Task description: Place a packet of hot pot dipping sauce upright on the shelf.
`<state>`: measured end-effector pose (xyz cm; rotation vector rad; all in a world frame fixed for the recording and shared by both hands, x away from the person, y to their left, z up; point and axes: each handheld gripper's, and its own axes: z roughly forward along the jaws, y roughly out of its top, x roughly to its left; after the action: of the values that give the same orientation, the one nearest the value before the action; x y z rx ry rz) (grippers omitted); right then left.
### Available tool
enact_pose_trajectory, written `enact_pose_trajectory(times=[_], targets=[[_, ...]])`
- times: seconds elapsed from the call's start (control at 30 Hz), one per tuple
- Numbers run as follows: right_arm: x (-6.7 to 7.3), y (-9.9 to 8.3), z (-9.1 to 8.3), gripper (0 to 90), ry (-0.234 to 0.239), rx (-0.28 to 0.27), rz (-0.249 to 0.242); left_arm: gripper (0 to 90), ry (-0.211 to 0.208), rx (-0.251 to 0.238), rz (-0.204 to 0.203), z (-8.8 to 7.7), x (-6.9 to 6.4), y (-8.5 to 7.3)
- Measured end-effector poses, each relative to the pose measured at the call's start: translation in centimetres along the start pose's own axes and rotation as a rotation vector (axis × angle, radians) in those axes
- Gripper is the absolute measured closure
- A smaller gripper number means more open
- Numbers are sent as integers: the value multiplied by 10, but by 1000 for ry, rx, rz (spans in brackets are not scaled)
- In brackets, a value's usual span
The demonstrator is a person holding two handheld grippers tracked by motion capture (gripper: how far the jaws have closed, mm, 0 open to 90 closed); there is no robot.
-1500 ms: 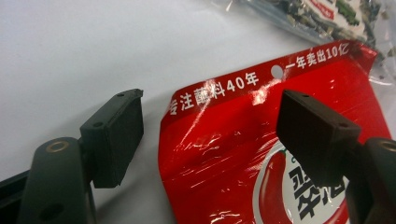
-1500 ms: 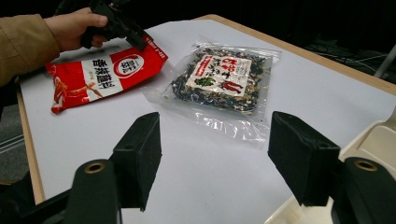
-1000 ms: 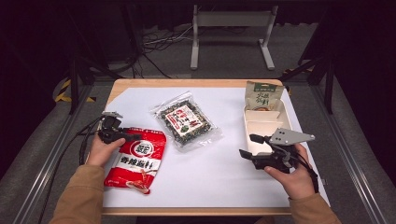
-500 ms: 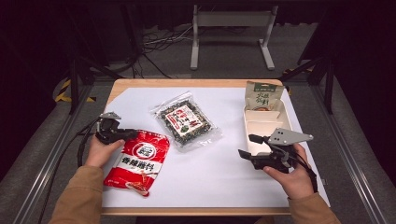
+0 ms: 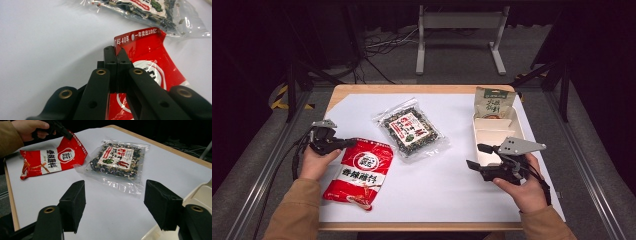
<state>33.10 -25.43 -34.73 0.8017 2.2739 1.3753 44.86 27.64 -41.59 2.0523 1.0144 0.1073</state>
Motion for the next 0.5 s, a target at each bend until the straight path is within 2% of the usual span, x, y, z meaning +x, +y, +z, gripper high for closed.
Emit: enact_pose_trajectory(times=[0.17, 0.23, 0.37, 0.4, 0.5], targets=[[0, 1, 1, 388, -10, -7, -2, 900, 13, -23, 23, -14, -8, 3], [-1, 2, 0, 412, -8, -16, 6, 900, 5, -48, 25, -22, -10, 4], [-1, 4, 2, 425, 13, -28, 15, 900, 8, -77, 35, -36, -19, 7], [0, 4, 3, 426, 19, -28, 15, 900, 13, -78, 53, -40, -20, 8], [2, 6, 5, 431, 24, -28, 1, 900, 14, -98, 49, -48, -28, 11]])
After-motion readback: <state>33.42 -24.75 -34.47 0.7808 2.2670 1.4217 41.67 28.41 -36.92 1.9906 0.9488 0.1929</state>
